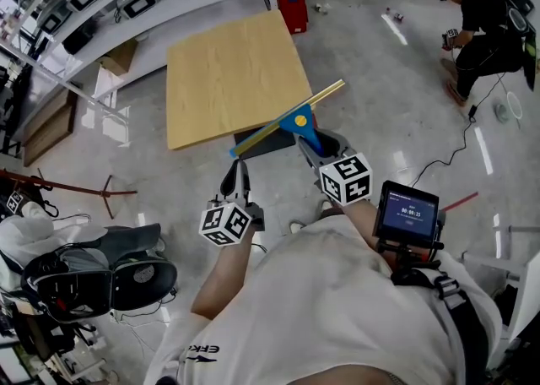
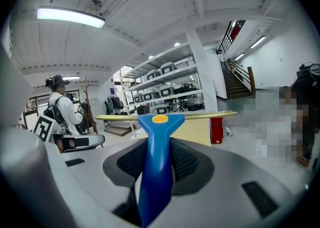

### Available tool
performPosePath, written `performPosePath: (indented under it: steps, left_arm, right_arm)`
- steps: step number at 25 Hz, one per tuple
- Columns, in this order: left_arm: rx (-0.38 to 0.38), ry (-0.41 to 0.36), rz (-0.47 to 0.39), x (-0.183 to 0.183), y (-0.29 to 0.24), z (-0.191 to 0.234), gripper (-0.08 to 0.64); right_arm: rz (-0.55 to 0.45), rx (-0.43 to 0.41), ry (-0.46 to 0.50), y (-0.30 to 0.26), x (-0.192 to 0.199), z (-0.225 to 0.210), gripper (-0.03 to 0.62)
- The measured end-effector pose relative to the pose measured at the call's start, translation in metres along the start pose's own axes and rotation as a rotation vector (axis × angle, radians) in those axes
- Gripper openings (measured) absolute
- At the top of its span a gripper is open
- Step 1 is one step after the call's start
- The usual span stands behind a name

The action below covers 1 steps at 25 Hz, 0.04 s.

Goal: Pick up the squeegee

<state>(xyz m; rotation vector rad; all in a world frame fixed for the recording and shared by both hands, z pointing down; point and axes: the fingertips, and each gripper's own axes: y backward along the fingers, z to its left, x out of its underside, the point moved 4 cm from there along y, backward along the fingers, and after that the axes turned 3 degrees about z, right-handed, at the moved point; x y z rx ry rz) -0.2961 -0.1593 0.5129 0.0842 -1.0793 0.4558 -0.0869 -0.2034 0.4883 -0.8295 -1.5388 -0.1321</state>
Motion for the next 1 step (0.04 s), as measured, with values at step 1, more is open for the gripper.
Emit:
performPosePath:
  steps: [1]
  left_arm:
    - [0.001, 0.001, -0.001, 0.0, 0.0013, -0.0006, 0.005]
  right_arm:
    - [0.0, 0.001, 0.0, 0.0009, 0.0004, 0.0011, 0.132]
